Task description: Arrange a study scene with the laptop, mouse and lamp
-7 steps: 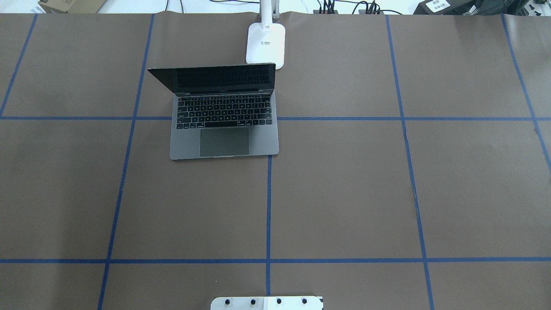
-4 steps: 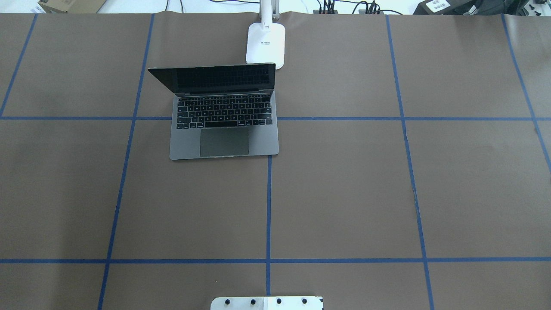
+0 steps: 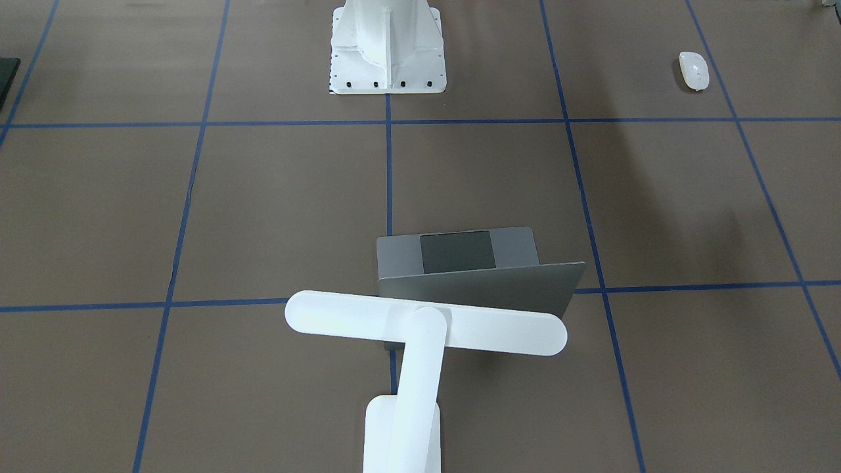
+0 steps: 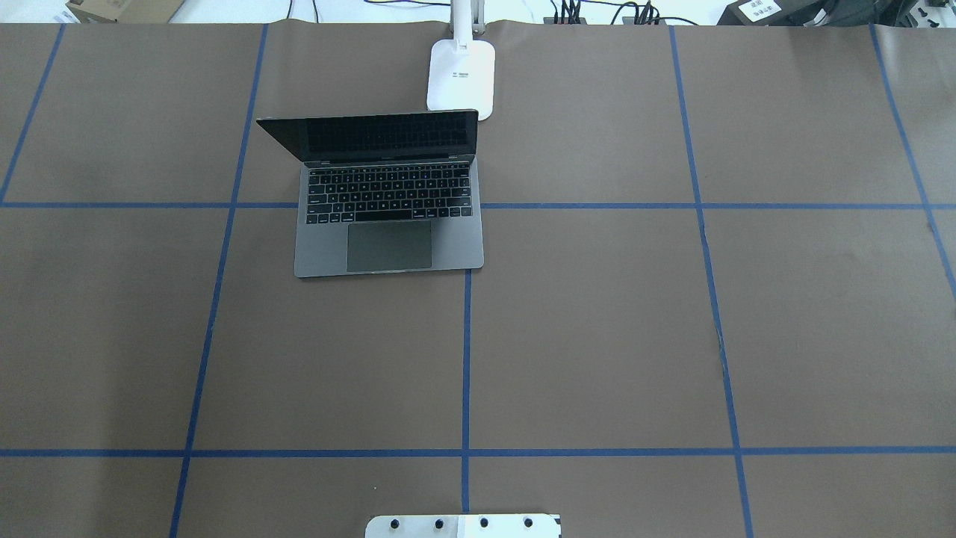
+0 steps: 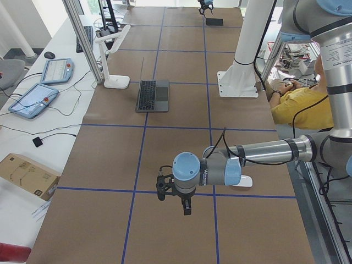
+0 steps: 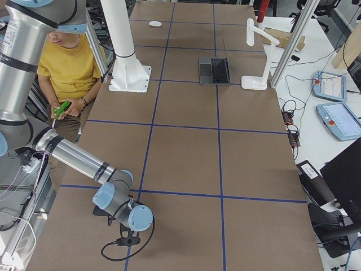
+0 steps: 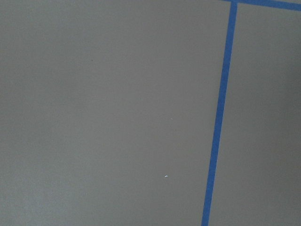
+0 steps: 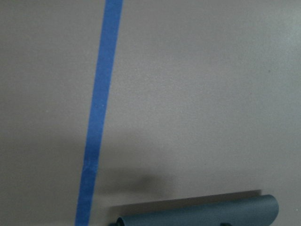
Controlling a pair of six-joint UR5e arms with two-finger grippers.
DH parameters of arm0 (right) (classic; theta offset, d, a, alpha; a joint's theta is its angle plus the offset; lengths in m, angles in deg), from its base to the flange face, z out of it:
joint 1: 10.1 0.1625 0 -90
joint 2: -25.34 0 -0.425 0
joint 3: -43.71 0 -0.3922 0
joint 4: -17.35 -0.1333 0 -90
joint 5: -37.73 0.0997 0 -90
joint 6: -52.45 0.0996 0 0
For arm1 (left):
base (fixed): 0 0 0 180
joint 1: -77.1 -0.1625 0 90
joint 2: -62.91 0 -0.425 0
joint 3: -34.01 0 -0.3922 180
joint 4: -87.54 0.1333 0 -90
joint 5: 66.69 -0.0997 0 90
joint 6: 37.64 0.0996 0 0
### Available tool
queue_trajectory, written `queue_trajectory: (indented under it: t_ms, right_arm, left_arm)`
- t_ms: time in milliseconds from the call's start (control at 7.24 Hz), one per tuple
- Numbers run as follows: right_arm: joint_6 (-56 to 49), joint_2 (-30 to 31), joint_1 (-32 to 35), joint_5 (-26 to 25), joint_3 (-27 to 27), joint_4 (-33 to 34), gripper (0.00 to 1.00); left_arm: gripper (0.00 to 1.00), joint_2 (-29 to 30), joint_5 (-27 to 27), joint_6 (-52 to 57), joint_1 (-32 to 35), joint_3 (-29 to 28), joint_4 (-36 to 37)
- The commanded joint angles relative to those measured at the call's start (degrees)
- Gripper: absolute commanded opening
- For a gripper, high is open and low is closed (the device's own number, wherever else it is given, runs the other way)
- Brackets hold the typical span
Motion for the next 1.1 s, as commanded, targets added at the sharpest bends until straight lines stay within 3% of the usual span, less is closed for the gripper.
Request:
queue_trajectory:
  t_ms: [0, 276, 691, 829, 967]
  right_arm:
    - [0.02, -0.07, -1.15, 0.21, 0.03, -0.12, 0.73]
    - [-0.42, -0.51, -2.47, 0.12, -0.05, -0.29, 0.66]
    - [-0.86, -0.68, -3.35, -0.15, -0.14, -0.65, 0.44]
    - [-1.3, -0.77, -3.62, -0.23, -0.75, -0.56, 0.32]
    - [-1.39, -0.95, -3.71, -0.32, -0.84, -0.56, 0.14]
  left_arm:
    - [1.0, -0.07, 0.0, 0.0, 0.0, 0.08, 0.01]
    - [1.0, -0.07, 0.0, 0.0, 0.0, -0.01, 0.01]
    - [1.0, -0.07, 0.0, 0.0, 0.0, -0.01, 0.1]
    - [1.0, -0.07, 0.0, 0.0, 0.0, -0.01, 0.1]
    - [1.0, -0.07, 0.0, 0.0, 0.0, -0.01, 0.1]
